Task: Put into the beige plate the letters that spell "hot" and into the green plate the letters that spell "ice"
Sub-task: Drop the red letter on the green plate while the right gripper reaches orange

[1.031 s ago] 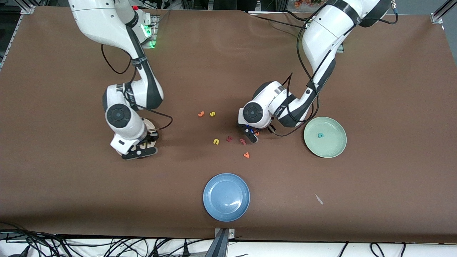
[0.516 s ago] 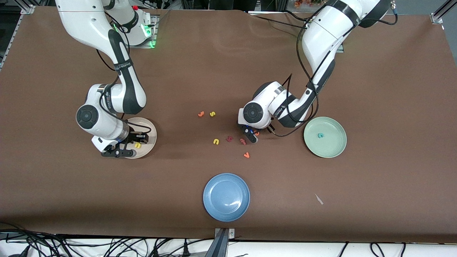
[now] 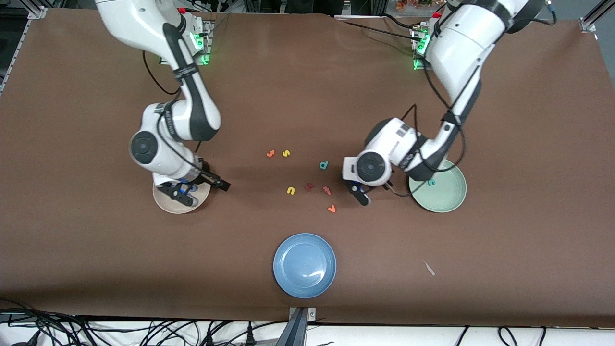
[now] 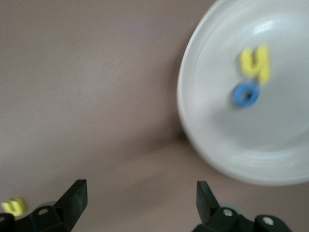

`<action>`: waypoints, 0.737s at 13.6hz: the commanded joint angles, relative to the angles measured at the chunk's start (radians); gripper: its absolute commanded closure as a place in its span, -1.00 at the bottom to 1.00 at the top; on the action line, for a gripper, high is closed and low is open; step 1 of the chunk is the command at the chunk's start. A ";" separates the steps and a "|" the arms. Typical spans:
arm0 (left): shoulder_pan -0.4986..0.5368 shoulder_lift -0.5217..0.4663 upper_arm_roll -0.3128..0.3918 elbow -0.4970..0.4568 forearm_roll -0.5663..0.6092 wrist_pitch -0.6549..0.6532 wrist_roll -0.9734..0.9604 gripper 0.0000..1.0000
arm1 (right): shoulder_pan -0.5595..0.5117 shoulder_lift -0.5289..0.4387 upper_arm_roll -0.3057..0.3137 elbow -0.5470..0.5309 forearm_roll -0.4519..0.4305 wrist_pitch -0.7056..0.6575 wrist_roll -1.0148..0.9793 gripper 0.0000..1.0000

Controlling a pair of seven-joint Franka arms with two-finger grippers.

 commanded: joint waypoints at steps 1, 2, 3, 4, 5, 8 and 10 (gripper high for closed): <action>0.061 -0.036 -0.008 0.005 0.031 -0.068 0.059 1.00 | 0.081 -0.013 -0.008 -0.020 -0.065 0.028 0.293 -0.99; 0.085 -0.039 -0.006 0.009 0.033 -0.083 0.093 1.00 | 0.114 -0.010 -0.008 -0.024 -0.088 0.037 0.401 -0.99; 0.110 -0.043 -0.006 0.021 0.033 -0.087 0.127 1.00 | 0.149 -0.006 -0.008 -0.029 -0.105 0.039 0.493 -0.99; 0.132 -0.043 -0.003 0.022 0.033 -0.090 0.150 1.00 | 0.175 0.005 -0.008 -0.028 -0.125 0.039 0.570 -0.99; 0.150 -0.041 -0.002 0.011 0.033 -0.091 0.161 1.00 | 0.184 0.008 -0.008 -0.028 -0.144 0.039 0.634 -0.99; 0.159 -0.011 0.004 -0.020 0.123 -0.085 0.148 1.00 | 0.230 0.008 -0.004 -0.050 -0.147 0.040 0.717 -0.96; 0.170 -0.001 0.004 -0.041 0.151 -0.074 0.139 1.00 | 0.266 0.019 -0.004 -0.051 -0.147 0.045 0.753 -0.91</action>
